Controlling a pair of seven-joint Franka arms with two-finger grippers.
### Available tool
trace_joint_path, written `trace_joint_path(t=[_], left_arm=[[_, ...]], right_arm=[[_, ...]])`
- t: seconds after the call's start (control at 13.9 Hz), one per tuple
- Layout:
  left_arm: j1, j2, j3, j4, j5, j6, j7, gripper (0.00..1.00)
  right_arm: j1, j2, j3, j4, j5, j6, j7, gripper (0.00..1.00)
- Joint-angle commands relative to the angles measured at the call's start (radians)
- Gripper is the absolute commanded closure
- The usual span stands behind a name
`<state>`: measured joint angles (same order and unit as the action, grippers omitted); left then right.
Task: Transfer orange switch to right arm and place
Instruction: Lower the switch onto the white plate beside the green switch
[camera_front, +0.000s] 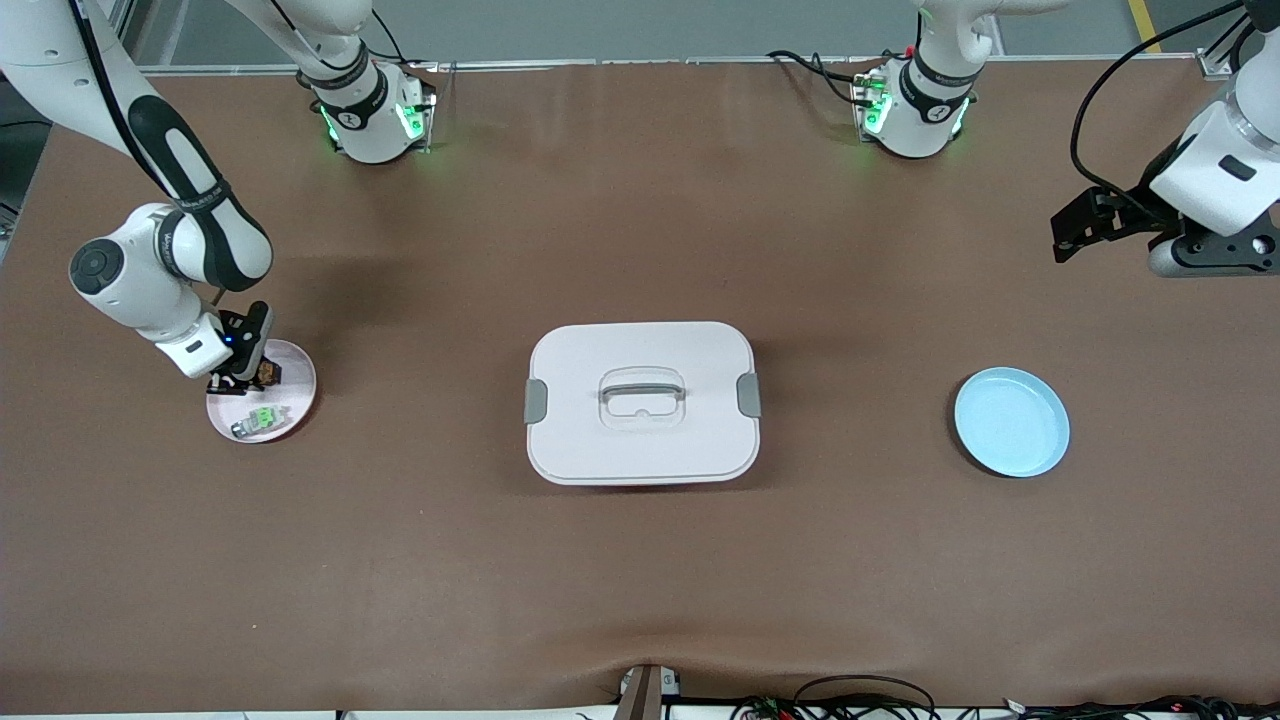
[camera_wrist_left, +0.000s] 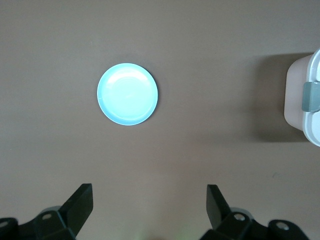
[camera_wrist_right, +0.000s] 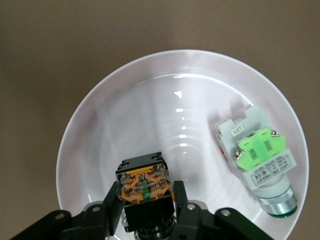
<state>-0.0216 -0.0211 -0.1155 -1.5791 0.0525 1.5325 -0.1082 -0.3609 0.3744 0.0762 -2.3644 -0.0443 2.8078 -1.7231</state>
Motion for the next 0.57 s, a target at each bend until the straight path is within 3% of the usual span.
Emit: trace_joint_path(t=[0.0, 0.5], left_arm=[[0.002, -0.025, 0.004, -0.019, -0.016, 0.011, 0.022, 0.00], [0.002, -0.025, 0.002, -0.018, -0.016, 0.011, 0.024, 0.00]], right_arm=[[-0.030, -0.012, 0.017, -0.021, -0.022, 0.013, -0.018, 0.00], [-0.018, -0.035, 0.017, -0.018, -0.022, 0.012, 0.000, 0.00]])
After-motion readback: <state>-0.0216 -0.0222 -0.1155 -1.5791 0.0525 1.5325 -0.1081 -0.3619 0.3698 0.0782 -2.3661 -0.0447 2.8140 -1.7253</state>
